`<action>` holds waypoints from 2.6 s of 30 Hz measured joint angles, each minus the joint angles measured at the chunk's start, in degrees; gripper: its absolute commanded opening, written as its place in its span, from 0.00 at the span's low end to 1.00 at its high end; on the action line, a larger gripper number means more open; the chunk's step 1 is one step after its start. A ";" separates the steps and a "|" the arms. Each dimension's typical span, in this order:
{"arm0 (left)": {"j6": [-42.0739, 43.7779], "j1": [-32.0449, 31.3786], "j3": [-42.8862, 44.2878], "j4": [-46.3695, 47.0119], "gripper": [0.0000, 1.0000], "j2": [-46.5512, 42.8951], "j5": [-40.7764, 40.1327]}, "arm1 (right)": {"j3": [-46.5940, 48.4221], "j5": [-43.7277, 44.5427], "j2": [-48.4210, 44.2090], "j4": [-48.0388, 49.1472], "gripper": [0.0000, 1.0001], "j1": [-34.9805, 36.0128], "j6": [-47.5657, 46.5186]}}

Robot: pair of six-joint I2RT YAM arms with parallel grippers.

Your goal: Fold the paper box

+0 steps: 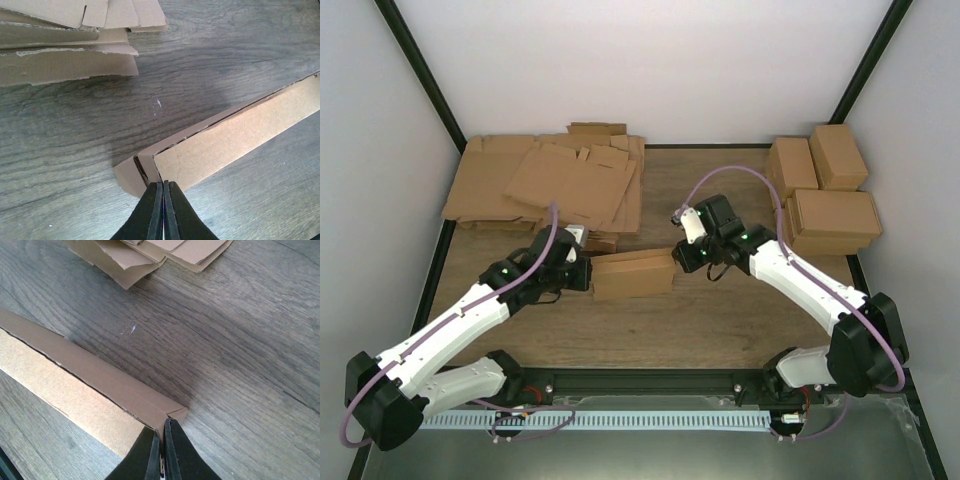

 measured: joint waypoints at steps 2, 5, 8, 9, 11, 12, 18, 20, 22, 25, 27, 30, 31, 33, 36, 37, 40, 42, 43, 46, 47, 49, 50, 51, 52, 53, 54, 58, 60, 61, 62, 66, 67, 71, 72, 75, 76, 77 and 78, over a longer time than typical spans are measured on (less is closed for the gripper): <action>-1.27 0.00 -0.61 0.90 0.04 -0.11 0.20 | -0.04 0.72 -0.20 -0.07 0.08 0.55 1.33; -2.84 0.00 -1.66 1.62 0.04 -0.52 0.39 | -0.04 2.73 -0.35 -0.20 0.17 2.14 3.87; -3.85 0.00 -2.01 1.70 0.04 -0.74 0.44 | -0.04 5.29 -0.70 -0.59 0.20 4.48 6.05; -4.09 0.00 -2.01 1.68 0.04 -0.79 0.39 | -0.04 5.90 -0.87 -0.76 0.21 4.98 6.62; -4.28 0.00 -2.01 1.70 0.04 -0.94 0.39 | -0.04 7.04 -1.20 -1.11 0.21 5.79 7.52; -4.28 0.00 -2.01 1.68 0.04 -1.01 0.35 | -0.04 7.45 -1.38 -1.29 0.22 6.10 8.00; -4.15 0.00 -2.01 1.36 0.04 -1.66 -0.28 | -0.04 8.94 -2.82 -1.62 0.27 6.91 9.35; -3.96 0.00 -2.01 0.92 0.04 -1.88 -0.74 | -0.04 9.40 -3.63 -1.75 0.28 6.97 9.57; -3.76 0.00 -2.01 0.63 0.04 -2.01 -1.01 | -0.04 9.81 -4.44 -1.75 0.29 6.99 9.68; -3.54 0.00 -2.01 0.50 0.04 -2.08 -1.31 | -0.04 10.21 -5.38 -1.77 0.31 7.02 9.66; -3.37 0.00 -2.01 0.50 0.04 -2.08 -1.36 | -0.04 10.25 -5.57 -1.77 0.30 7.02 9.64; -3.30 0.00 -2.01 0.55 0.04 -2.08 -1.31 | -0.04 10.25 -5.57 -1.81 0.29 7.02 9.55; -3.30 0.00 -2.01 0.57 0.05 -2.08 -1.29 | -0.04 10.23 -5.57 -1.81 0.29 7.02 9.53; -3.26 0.00 -2.01 0.57 0.19 -2.08 -1.20 | -0.04 10.27 -5.57 -1.84 0.32 7.04 9.51; -3.04 0.00 -1.99 0.52 0.42 -2.08 -1.49 | -0.04 10.64 -5.57 -2.14 0.34 7.10 9.46; -2.86 0.00 -1.99 0.50 0.45 -2.08 -1.70 | -0.07 10.86 -5.60 -2.29 0.34 7.10 9.44; -2.23 0.00 -1.77 0.13 0.50 -2.08 -2.89 | -0.15 11.74 -5.81 -2.71 0.34 7.10 9.25; -1.60 0.00 -1.60 -0.02 0.50 -2.05 -4.07 | -0.44 12.33 -6.32 -3.02 0.33 7.10 9.05; -1.31 0.00 -1.53 -0.02 0.50 -2.05 -4.39 | -0.52 12.68 -6.62 -3.32 0.31 7.10 8.98; -0.66 0.00 -1.44 0.07 0.47 -1.75 -4.94 | -0.94 13.31 -7.08 -3.78 0.28 7.13 8.59; -0.26 0.00 -1.42 0.11 0.45 -1.42 -5.01 | -1.03 13.42 -7.08 -3.93 0.27 7.13 8.37; 0.17 0.00 -1.22 0.17 0.43 -0.70 -4.96 | -1.22 13.55 -7.08 -4.20 0.26 7.13 8.28; 0.48 0.00 -1.05 0.22 0.42 -0.28 -4.92 | -1.25 13.62 -7.08 -4.35 0.24 7.13 8.24; 0.59 0.00 -0.90 0.28 0.41 0.04 -4.79 | -1.27 13.62 -7.08 -4.35 0.24 7.13 8.20; 0.79 0.00 -0.70 0.42 0.40 0.35 -4.74 | -1.27 13.62 -7.08 -4.37 0.23 7.13 8.20; 0.96 0.00 -0.52 0.57 0.39 0.66 -4.59 | -1.27 13.60 -7.08 -4.37 0.22 7.13 8.17; 1.18 0.00 -0.31 0.61 0.38 0.96 -4.55 | -1.27 13.62 -7.06 -4.37 0.21 7.13 8.15; 1.92 0.00 0.57 1.01 0.36 2.05 -4.57 | -1.27 13.51 -6.88 -4.35 0.17 7.13 8.07; 2.19 0.00 0.90 1.03 0.36 2.45 -4.59 | -1.27 13.31 -6.58 -4.35 0.16 7.13 7.96; 2.25 0.00 1.05 1.09 0.36 2.60 -4.59 | -1.27 13.20 -6.36 -4.35 0.16 7.13 7.96; 2.29 0.00 1.14 1.09 0.37 2.71 -4.61 | -1.27 13.16 -6.16 -4.35 0.16 7.13 7.96; 2.67 0.00 1.16 1.16 0.42 2.75 -4.63 | -1.27 13.05 -5.70 -4.35 0.14 7.13 7.96; 2.75 0.00 1.16 1.14 0.44 2.75 -4.61 | -1.27 12.98 -5.66 -4.35 0.12 7.13 7.96; 3.26 0.00 1.16 1.20 0.50 2.75 -4.63 | -1.27 12.76 -5.66 -4.33 0.06 7.15 7.87; 3.41 0.00 1.16 1.20 0.50 2.75 -4.63 | -1.27 12.72 -5.66 -4.33 0.04 7.15 7.85; 3.58 0.00 1.16 1.25 0.49 2.75 -4.63 | -1.27 12.70 -5.66 -4.31 0.02 7.17 7.74; 3.65 0.00 1.16 1.25 0.47 2.75 -4.66 | -1.27 12.72 -5.66 -4.31 0.02 7.17 7.74; 3.78 0.00 1.16 1.25 0.46 2.75 -4.68 | -1.27 12.72 -5.66 -4.31 0.01 7.17 7.67; 3.87 0.00 1.16 1.27 0.44 2.75 -4.76 | -1.27 12.72 -5.66 -4.31 0.01 7.17 7.69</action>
